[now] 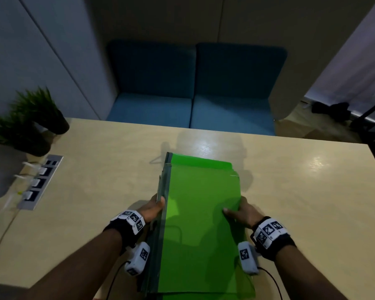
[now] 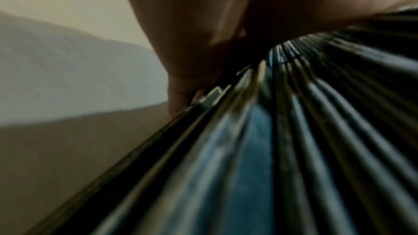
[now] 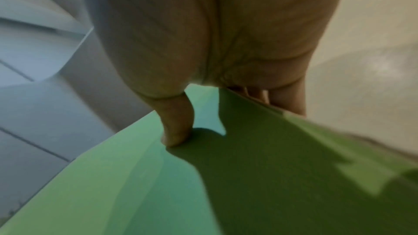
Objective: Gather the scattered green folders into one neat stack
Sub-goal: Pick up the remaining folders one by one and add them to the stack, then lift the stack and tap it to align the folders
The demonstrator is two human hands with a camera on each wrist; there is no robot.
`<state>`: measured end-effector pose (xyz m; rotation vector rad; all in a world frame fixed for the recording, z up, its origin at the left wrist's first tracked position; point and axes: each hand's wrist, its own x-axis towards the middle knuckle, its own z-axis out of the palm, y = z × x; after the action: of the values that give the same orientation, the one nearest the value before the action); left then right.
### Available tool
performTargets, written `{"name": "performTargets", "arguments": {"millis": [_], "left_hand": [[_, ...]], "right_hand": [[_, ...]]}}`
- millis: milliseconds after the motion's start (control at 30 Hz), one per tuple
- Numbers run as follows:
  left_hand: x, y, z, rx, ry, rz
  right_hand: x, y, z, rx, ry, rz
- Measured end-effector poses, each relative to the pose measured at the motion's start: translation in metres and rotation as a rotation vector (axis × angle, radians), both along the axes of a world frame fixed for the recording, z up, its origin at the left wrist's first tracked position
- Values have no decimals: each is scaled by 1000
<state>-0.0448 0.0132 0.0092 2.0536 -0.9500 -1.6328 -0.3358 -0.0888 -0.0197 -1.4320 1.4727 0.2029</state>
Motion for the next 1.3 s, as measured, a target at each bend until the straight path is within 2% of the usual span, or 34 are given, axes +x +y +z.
{"name": "performTargets", "arguments": {"millis": [67, 100, 200, 233, 300, 367, 433, 633, 800, 900, 967, 1033, 1067, 1100, 1133, 1233, 1300], "left_hand": [[5, 2, -15, 3, 93, 38], [4, 2, -15, -8, 142, 101], [4, -1, -22, -27, 192, 142], [5, -2, -24, -32, 204, 137], [4, -3, -25, -36, 245, 162], [5, -4, -30, -38, 263, 214], [4, -3, -36, -54, 287, 242], [9, 2, -42, -62, 292, 220], [15, -1, -46, -45, 268, 162], [12, 1, -44, -49, 271, 171], [11, 2, -41, -50, 266, 166], [10, 3, -39, -43, 245, 146], [11, 3, -39, -47, 235, 140], [11, 4, -40, -56, 228, 141], [11, 4, -38, -60, 226, 148], [6, 3, -31, -67, 234, 170], [4, 3, -31, -92, 235, 206]], "right_hand": [[-4, -8, -12, 40, 50, 78], [-5, -16, -12, -8, 96, 130], [13, -47, -1, -410, 274, 189], [30, -55, 11, -538, 226, 225], [74, -62, 33, -636, 79, 384], [112, -63, 35, -556, 35, 552], [135, -57, 31, -467, 79, 642], [149, -42, 32, -518, 196, 711], [141, -53, 35, -425, -7, 740], [125, -47, 29, -372, -119, 657], [100, -54, 22, -428, -57, 488], [56, -60, 8, -456, 21, 3], [33, -57, 0, -410, 53, -231], [13, -49, -4, -322, 55, -381], [0, -39, -15, -227, 31, -421], [-8, -17, -46, -100, -42, -385], [8, -8, -39, -34, -116, -433]]}}
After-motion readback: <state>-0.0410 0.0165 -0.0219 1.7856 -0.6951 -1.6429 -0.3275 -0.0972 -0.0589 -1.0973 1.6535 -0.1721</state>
